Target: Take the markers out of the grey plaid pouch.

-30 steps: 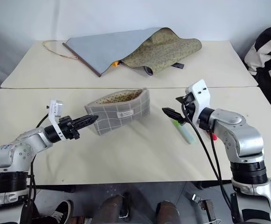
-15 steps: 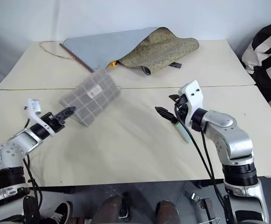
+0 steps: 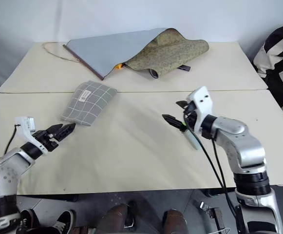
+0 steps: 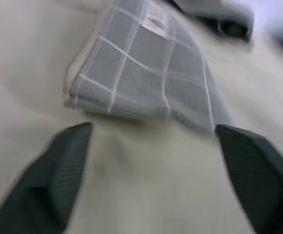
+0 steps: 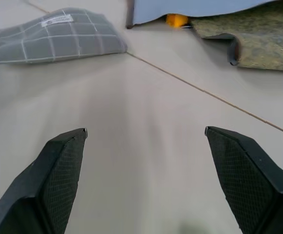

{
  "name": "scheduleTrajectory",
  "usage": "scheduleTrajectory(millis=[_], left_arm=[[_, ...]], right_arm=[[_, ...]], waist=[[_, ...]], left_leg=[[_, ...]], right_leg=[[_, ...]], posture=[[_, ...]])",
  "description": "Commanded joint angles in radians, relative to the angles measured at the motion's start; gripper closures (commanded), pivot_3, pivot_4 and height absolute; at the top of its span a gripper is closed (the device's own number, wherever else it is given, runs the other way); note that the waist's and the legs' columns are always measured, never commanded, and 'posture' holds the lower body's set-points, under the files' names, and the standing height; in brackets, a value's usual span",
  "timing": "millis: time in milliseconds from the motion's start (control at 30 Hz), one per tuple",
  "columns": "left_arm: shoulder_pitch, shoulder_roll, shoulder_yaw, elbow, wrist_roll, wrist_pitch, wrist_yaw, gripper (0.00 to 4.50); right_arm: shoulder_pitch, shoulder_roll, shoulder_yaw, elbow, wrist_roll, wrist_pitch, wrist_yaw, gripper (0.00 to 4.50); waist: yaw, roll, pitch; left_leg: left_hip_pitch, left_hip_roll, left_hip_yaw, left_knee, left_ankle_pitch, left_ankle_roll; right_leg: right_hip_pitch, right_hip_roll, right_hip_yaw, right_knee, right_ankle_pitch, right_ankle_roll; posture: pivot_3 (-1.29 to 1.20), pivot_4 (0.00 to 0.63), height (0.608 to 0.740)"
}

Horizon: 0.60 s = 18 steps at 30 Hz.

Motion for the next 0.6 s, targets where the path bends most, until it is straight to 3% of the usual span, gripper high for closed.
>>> scheduleTrajectory(millis=[33,233,467,600], left_arm=[[0.078,0.012,0.059,-0.149,-0.049,-0.048,-0.06,0.02],[0.15,0.051,0.056,-0.148,0.027,-0.158,-0.119,0.02],[0.243,0.054,0.016,-0.198,0.081,-0.24,-0.164,0.02],[0.249,0.048,0.005,-0.193,0.094,-0.268,-0.161,0.02]], right_arm=[[0.033,-0.047,-0.116,0.029,-0.028,-0.087,-0.029,0.43],[0.042,-0.037,-0.15,0.247,-0.205,-0.343,-0.191,0.43],[0.004,-0.048,-0.224,0.521,-0.252,-0.487,-0.304,0.43],[-0.001,-0.056,-0.198,0.592,-0.284,-0.553,-0.294,0.43]], waist=[[0.001,0.0,0.0],[-0.004,0.0,0.0],[-0.006,0.0,0.0],[-0.005,0.0,0.0]], left_leg=[[0.0,0.0,0.0,0.0,-0.001,-0.001],[0.002,0.001,0.003,0.0,-0.001,-0.003],[0.002,0.002,0.009,-0.002,0.002,0.002],[0.002,0.003,0.009,-0.002,0.002,0.002]], right_leg=[[0.0,0.0,0.001,-0.001,0.0,0.0],[-0.001,0.001,0.003,-0.002,0.0,-0.001],[-0.005,0.001,0.004,0.0,0.0,0.0],[-0.005,0.001,0.006,0.0,0.0,-0.001]], posture=[[0.0,0.15,0.74],[0.0,0.15,0.74],[0.0,0.15,0.74],[0.0,0.15,0.74]])
